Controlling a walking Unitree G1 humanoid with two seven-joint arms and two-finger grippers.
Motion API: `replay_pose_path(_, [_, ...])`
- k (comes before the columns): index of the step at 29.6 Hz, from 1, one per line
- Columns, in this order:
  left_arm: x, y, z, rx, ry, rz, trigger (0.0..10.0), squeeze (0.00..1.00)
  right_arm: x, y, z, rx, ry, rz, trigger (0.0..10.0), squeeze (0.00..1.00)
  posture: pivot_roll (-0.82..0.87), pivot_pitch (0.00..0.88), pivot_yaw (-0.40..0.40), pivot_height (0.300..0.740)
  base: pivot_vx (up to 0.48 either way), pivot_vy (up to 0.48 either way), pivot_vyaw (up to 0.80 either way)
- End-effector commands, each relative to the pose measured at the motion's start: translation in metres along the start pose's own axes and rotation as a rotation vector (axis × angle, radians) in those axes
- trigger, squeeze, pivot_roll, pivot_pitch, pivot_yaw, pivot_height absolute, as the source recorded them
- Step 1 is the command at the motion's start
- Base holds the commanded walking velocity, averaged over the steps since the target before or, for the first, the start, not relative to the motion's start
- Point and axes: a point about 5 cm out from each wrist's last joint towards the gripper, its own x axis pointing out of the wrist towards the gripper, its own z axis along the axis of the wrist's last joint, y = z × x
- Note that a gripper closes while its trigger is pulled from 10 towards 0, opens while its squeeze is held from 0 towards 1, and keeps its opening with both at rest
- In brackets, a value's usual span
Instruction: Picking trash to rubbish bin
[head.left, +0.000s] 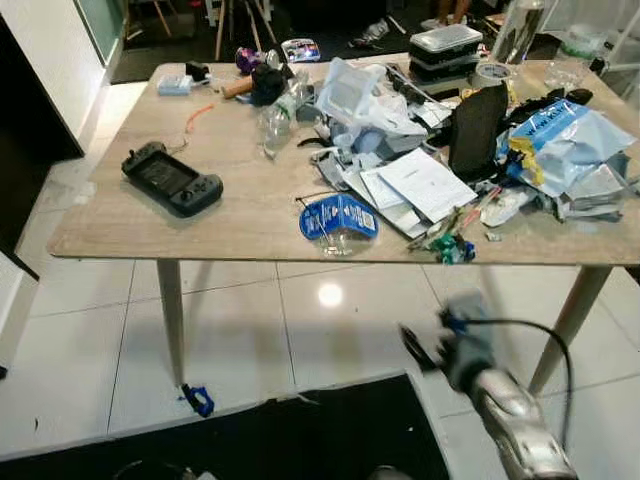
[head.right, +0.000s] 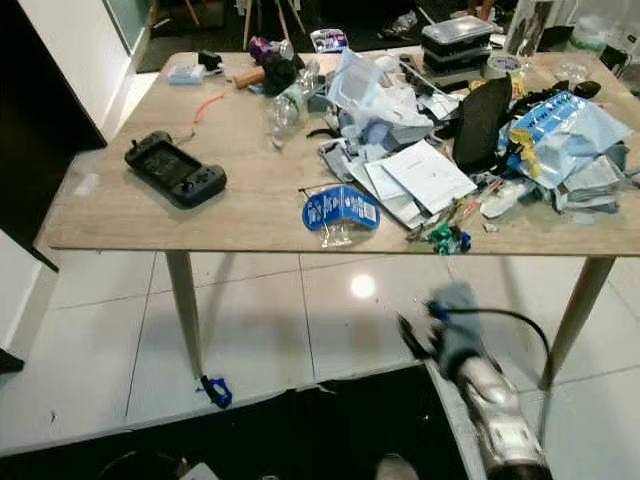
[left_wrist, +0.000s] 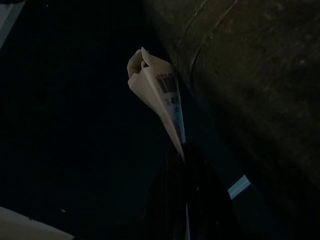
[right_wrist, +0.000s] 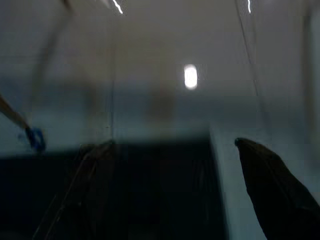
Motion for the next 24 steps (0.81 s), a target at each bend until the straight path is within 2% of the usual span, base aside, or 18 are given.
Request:
replay_pose_path(1, [0.007, -0.018, 0.0, -0.007, -0.004, -0.064, 10.0, 0.0, -0.013, -0.011, -0.038, 0.129, 0.119, -0.081, 10.0, 0.0, -0.12, 0.111, 0.036, 0.74, 0.0, 0.0, 0.0])
replay_pose_path(3, [0.007, -0.018, -0.001, -0.006, -0.003, -0.064, 10.0, 0.0, -0.026, -0.016, -0.066, 0.183, 0.212, -0.126, 10.0, 0.0, -0.12, 0.111, 0.036, 0.74, 0.0, 0.0, 0.0])
replay_pose_path(4, [0.007, -0.018, -0.001, -0.006, -0.003, -0.064, 10.0, 0.0, -0.026, -0.016, -0.066, 0.183, 0.212, -0.126, 10.0, 0.0, -0.12, 0.111, 0.036, 0.74, 0.0, 0.0, 0.0])
replay_pose_path(5, [0.006, -0.018, -0.001, -0.005, -0.002, -0.061, 10.0, 0.0, -0.039, -0.019, -0.088, 0.185, 0.284, -0.203, 10.0, 0.0, -0.12, 0.108, 0.039, 0.74, 0.0, 0.0, 0.0])
replay_pose_path(6, [0.006, -0.017, -0.001, -0.008, -0.003, -0.054, 10.0, 0.0, -0.047, -0.02, -0.1, 0.205, 0.331, -0.249, 10.0, 0.0, -0.12, 0.108, 0.039, 0.74, 0.0, 0.0, 0.0])
replay_pose_path(8, [0.006, -0.017, -0.002, -0.01, -0.004, -0.049, 10.0, 0.0, -0.052, -0.021, -0.108, 0.221, 0.364, -0.278, 10.0, 0.0, -0.12, 0.108, 0.039, 0.74, 0.0, 0.0, 0.0])
replay_pose_path(9, [0.006, -0.016, -0.002, -0.021, -0.006, -0.034, 10.0, 0.0, -0.062, -0.018, -0.124, 0.238, 0.444, -0.305, 10.0, 0.0, -0.11, 0.112, 0.042, 0.74, 0.0, 0.0, 0.0])
replay_pose_path(12, [0.006, -0.016, -0.002, -0.024, -0.006, -0.03, 10.0, 0.0, -0.066, -0.016, -0.13, 0.234, 0.473, -0.309, 10.0, 0.0, -0.11, 0.112, 0.042, 0.74, 0.0, 0.0, 0.0])
replay_pose_path(13, [0.006, -0.015, -0.002, -0.024, -0.002, -0.024, 10.0, 0.0, -0.075, -0.014, -0.141, 0.24, 0.538, -0.338, 10.0, 0.0, -0.1, 0.107, 0.042, 0.74, 0.0, 0.0, 0.0])
replay_pose_path(16, [0.006, -0.015, -0.003, -0.026, 0.004, -0.018, 10.0, 0.0, -0.082, -0.013, -0.15, 0.25, 0.586, -0.364, 10.0, 0.0, -0.1, 0.107, 0.042, 0.74, 0.0, 0.0, 0.0])
replay_pose_path(18, [0.006, -0.014, -0.003, -0.043, 0.013, 0.0, 10.0, 0.0, -0.094, -0.014, -0.162, 0.205, 0.688, -0.396, 10.0, 0.0, -0.08, 0.08, 0.033, 0.74, -0.244, 0.0, 0.0])
replay_pose_path(21, [0.006, -0.014, -0.003, -0.05, 0.015, 0.001, 10.0, 0.0, -0.09, -0.015, -0.159, 0.178, 0.682, -0.392, 10.0, 0.0, -0.07, 0.079, 0.031, 0.74, -0.29, 0.0, 0.0])
replay_pose_path(24, [0.006, -0.013, -0.002, -0.04, 0.015, 0.002, 10.0, 0.0, -0.078, -0.014, -0.15, 0.066, 0.676, -0.329, 10.0, 0.0, -0.07, 0.079, 0.031, 0.74, -0.308, 0.0, 0.0])
